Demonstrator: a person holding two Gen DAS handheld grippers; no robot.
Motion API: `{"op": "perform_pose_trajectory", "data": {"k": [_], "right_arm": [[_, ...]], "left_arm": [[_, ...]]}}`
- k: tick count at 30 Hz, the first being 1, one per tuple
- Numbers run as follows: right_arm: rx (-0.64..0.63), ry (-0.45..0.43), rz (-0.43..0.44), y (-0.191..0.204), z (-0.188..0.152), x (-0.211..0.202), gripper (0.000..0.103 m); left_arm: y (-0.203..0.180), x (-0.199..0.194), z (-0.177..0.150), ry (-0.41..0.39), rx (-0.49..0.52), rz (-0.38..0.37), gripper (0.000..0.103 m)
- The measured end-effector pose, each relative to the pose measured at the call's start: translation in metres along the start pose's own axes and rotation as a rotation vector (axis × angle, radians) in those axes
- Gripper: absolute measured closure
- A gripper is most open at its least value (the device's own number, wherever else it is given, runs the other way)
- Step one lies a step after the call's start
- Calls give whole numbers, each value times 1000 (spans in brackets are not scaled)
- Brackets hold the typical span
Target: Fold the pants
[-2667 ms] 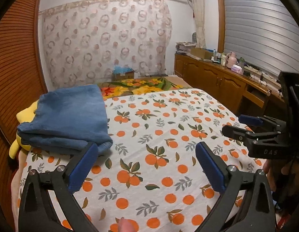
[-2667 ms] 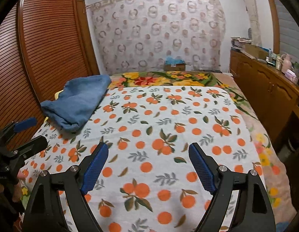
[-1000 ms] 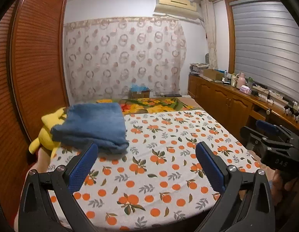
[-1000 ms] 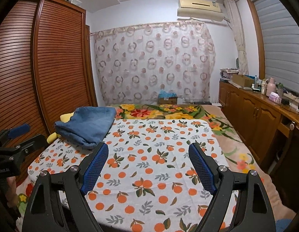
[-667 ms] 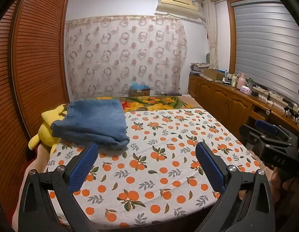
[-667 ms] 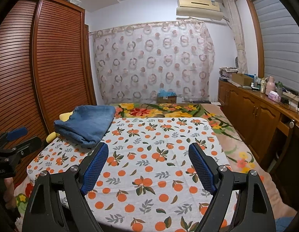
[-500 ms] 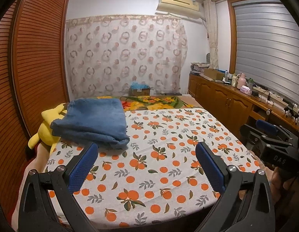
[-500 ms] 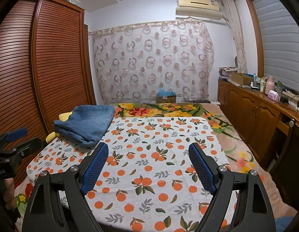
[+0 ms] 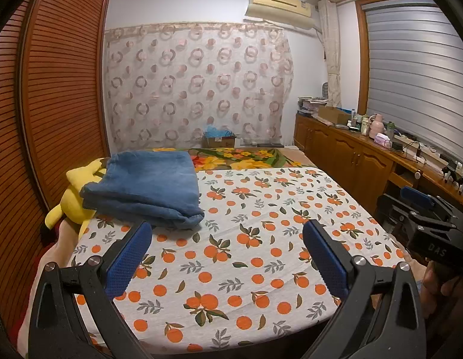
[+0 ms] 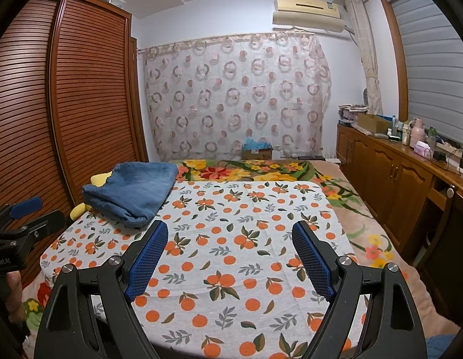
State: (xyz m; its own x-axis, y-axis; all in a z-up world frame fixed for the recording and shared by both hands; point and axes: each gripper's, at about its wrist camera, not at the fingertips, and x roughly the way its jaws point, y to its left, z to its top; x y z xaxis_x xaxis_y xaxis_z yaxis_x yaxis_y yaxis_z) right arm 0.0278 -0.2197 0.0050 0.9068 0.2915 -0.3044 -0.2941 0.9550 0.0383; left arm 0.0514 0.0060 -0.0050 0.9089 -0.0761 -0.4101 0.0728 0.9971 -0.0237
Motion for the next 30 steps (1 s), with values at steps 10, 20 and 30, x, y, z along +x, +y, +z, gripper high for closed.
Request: {"op": "perform_pose_trajectory", "data": {"k": [10, 20, 30], "right_arm": [[-1, -1, 0, 0, 1, 0, 17], [-2, -2, 0, -1, -1, -1, 17], [-1, -2, 1, -1, -1, -1, 17]], "left_arm": [[1, 2, -3, -6, 4, 5, 2], [1, 2, -3, -6, 4, 6, 2], [2, 2, -3, -5, 3, 6, 2]]}}
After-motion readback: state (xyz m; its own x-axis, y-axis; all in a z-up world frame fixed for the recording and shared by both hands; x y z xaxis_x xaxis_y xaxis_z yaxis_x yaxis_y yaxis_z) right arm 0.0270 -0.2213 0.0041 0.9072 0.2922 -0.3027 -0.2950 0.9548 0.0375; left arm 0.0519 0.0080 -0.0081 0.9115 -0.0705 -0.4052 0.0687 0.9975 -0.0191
